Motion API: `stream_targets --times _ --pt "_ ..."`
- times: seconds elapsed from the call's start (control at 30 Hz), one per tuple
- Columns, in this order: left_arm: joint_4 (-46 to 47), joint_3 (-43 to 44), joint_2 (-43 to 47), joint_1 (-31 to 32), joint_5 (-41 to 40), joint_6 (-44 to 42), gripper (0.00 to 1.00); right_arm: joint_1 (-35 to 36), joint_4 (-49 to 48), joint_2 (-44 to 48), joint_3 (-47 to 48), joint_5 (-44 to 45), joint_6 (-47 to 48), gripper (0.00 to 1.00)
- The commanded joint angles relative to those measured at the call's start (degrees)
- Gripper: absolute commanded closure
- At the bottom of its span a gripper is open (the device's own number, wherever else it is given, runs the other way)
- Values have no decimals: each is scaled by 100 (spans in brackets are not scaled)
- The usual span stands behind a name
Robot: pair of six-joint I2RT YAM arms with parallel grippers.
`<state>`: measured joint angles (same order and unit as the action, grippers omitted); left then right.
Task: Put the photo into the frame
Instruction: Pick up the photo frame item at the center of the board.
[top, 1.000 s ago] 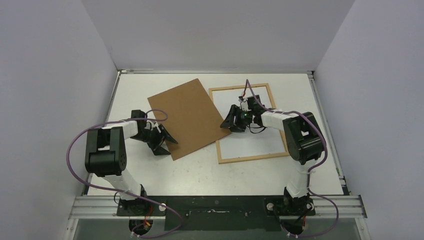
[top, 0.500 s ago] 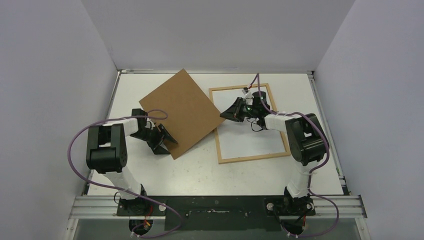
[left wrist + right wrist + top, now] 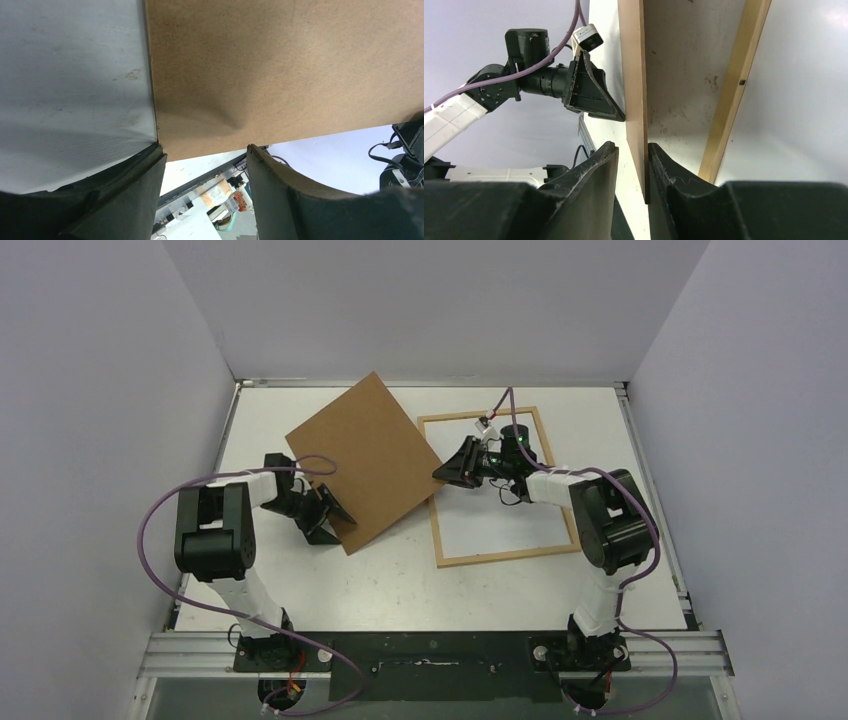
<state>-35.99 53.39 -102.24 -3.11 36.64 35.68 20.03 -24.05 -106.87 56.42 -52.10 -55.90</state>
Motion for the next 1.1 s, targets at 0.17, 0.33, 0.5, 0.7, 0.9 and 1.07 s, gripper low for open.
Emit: stream_targets --times 0.17,0.33,0.5,0.7,0.9,1.07 --pt "599 154 -314 10 -562 -386 40 173 -834 -26 458 244 -126 74" --pt "628 177 -341 7 -545 -395 41 399 -1541 -234 505 342 -627 77" --pt "610 239 -215 -38 -557 -327 41 388 -1515 54 412 816 -672 98" --pt "675 304 479 -294 -414 -22 40 292 -72 795 699 1595 42 100" --pt "742 230 1686 -730 -510 415 16 93 546 1028 929 2038 -363 100" --pt "1404 -323 2231 -823 -429 1065 3 -26 1022 1074 1135 1901 -1243 100"
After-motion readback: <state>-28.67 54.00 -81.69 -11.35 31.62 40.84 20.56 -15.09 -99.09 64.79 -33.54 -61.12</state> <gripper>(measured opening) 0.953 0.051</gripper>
